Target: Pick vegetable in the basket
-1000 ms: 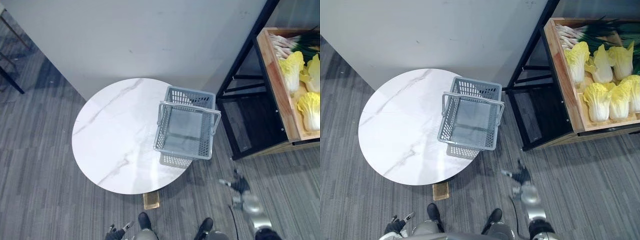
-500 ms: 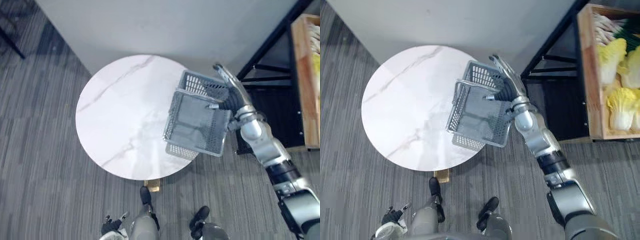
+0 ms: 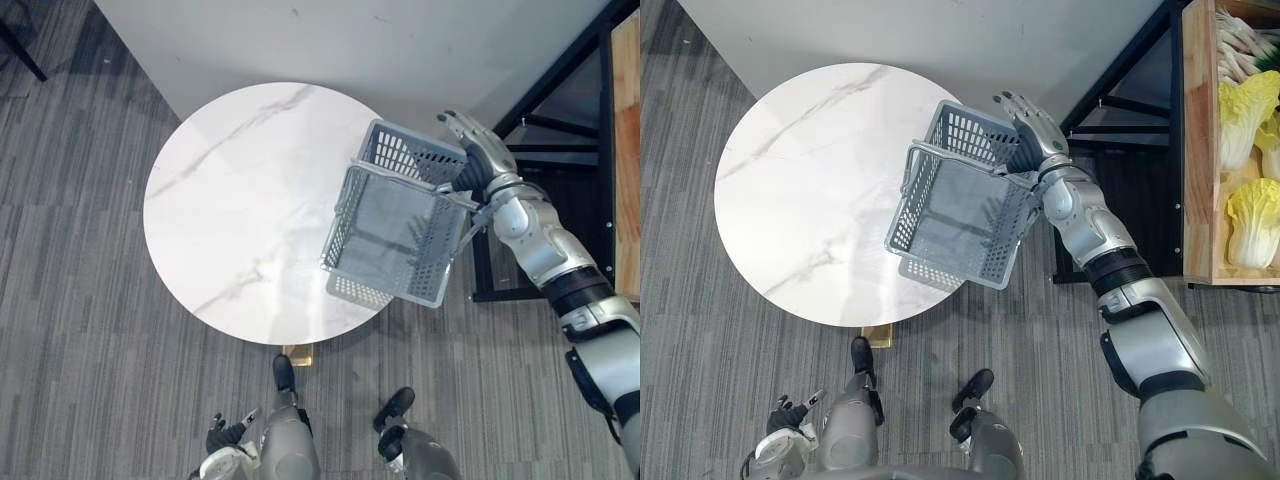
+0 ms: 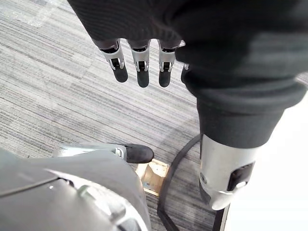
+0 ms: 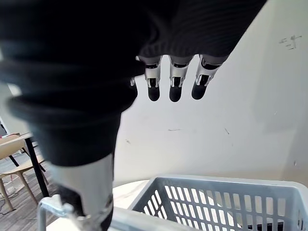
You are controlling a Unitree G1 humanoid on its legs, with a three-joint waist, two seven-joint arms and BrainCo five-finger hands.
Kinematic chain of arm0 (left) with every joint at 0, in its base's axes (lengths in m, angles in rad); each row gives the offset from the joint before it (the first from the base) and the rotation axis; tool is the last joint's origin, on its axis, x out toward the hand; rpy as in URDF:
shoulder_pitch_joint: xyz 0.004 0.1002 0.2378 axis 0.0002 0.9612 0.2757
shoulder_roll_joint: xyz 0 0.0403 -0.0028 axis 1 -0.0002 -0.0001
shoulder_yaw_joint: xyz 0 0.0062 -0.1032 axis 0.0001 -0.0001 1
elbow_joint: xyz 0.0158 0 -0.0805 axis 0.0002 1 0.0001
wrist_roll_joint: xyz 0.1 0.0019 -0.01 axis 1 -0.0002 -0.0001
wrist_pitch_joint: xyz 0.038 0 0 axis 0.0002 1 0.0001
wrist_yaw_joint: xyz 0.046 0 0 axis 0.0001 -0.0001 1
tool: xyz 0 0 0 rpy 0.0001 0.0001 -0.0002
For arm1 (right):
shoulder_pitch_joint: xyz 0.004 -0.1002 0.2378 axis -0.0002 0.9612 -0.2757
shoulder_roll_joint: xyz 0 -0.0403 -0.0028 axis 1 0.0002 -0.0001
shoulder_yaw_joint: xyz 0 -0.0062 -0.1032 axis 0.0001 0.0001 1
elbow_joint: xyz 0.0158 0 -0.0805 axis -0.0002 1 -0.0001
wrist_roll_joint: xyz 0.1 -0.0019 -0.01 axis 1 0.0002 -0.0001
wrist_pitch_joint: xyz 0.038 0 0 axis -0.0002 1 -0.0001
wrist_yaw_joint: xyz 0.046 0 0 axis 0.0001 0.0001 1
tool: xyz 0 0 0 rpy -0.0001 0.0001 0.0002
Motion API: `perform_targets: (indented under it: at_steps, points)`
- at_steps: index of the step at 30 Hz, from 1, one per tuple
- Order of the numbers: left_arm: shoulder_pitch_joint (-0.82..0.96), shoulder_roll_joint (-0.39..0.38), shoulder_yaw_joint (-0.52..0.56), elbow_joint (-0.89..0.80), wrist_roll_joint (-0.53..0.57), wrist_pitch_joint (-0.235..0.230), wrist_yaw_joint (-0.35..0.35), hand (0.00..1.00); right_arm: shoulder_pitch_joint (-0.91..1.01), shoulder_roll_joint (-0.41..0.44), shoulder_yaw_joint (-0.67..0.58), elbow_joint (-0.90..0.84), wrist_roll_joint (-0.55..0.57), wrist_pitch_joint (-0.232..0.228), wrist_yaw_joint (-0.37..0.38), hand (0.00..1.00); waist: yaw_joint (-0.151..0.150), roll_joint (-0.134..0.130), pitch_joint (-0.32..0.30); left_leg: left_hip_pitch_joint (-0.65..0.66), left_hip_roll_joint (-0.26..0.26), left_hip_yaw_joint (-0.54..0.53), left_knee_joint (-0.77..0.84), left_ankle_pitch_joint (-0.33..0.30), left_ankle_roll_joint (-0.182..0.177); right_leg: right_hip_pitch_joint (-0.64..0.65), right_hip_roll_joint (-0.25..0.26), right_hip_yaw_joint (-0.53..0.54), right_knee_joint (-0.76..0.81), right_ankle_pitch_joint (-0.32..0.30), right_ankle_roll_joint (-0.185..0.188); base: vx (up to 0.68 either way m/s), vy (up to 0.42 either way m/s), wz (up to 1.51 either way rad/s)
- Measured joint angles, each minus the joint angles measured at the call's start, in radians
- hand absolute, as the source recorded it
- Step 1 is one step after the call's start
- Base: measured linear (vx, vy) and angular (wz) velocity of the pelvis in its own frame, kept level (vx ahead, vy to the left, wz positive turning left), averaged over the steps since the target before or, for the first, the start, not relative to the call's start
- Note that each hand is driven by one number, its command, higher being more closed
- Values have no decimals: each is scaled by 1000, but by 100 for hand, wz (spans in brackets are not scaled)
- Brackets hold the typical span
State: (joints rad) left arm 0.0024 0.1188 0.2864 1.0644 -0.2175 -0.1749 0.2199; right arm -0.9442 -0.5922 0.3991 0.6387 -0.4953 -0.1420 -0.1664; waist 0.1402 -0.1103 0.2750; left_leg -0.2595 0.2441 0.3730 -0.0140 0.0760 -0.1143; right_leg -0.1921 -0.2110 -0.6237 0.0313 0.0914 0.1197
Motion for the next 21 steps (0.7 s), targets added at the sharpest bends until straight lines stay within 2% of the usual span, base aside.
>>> perform_targets:
  at_steps: [8,13,16,18,21]
  points:
    - [-1,5,-42,-1,0,-10,-8,0,-13,3,-3,107,-17,0,0,0,2,0,1,0,-6,4,0,0,0,-3,-5,12,-6,0,0,-6,19,-1]
    - [-1,8,-66,-2,3,-10,-10,0,2,16,-47,166,-18,3,3,0,1,3,3,3,-8,7,-2,1,-1,-4,-2,24,-21,0,0,-31,8,-7]
    - [-1,13,-86,-2,3,-11,-11,0,14,22,-47,194,-18,5,4,0,1,6,4,8,-9,6,-18,5,-8,-1,1,24,-35,0,0,-48,9,-2]
    - [-1,14,-94,-2,3,-11,-14,0,31,22,-49,203,-18,6,5,0,2,7,4,12,-13,0,-43,22,-30,0,3,23,-49,0,0,-64,24,3]
    - [-1,16,-104,0,3,-11,-22,0,36,38,-49,234,-19,5,6,0,2,8,5,18,-21,-2,-65,40,-32,0,4,23,-52,1,0,-56,17,4]
